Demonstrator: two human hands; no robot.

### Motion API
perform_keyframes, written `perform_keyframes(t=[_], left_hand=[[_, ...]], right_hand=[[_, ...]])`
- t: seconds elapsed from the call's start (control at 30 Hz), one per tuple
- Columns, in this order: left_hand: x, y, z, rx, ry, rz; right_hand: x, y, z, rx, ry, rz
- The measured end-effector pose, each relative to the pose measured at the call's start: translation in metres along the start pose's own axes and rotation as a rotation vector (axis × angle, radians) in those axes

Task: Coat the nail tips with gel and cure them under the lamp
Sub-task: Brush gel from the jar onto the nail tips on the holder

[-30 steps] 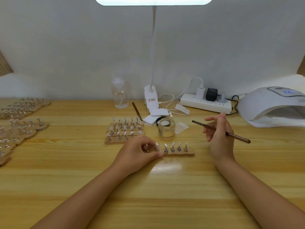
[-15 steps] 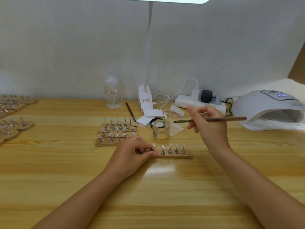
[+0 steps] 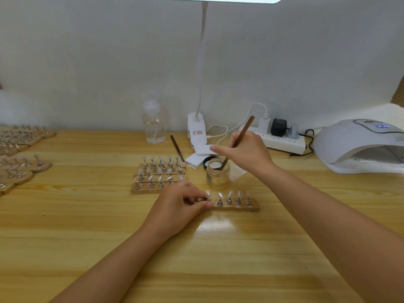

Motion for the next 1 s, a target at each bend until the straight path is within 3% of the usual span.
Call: perform_keyframes(t=[0.23, 0.47, 0.67, 1.0], left_hand=[[0.0, 0.0, 0.0, -0.004, 0.014, 0.004], [0.0, 0.001, -0.001, -0.004, -0.017, 0.007], [0.0, 0.001, 0.0, -0.003, -0.03, 0.013], [-0.001, 0.001, 0.001, -0.01, -0.014, -0.002]], right_hand=[[-0.012, -0.001, -0.002, 0.013, 0.11, -0.068], [0.017, -0.001, 0.011, -0.085, -0.146, 0.086], [0.025, 0.003, 0.026, -0.179, -0.281, 0.106], [0.043, 0.01, 0.029, -0.187, -0.36, 0.193]])
Point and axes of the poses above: each hand's wrist, its own y-axis away from the middle knuckle, its own x-axis out of the back of the hand, z = x × y, the point moved 7 cm from there along -y, towards the middle knuckle, and after that the axes turned 1 degree about x, right-handed, at the moved point
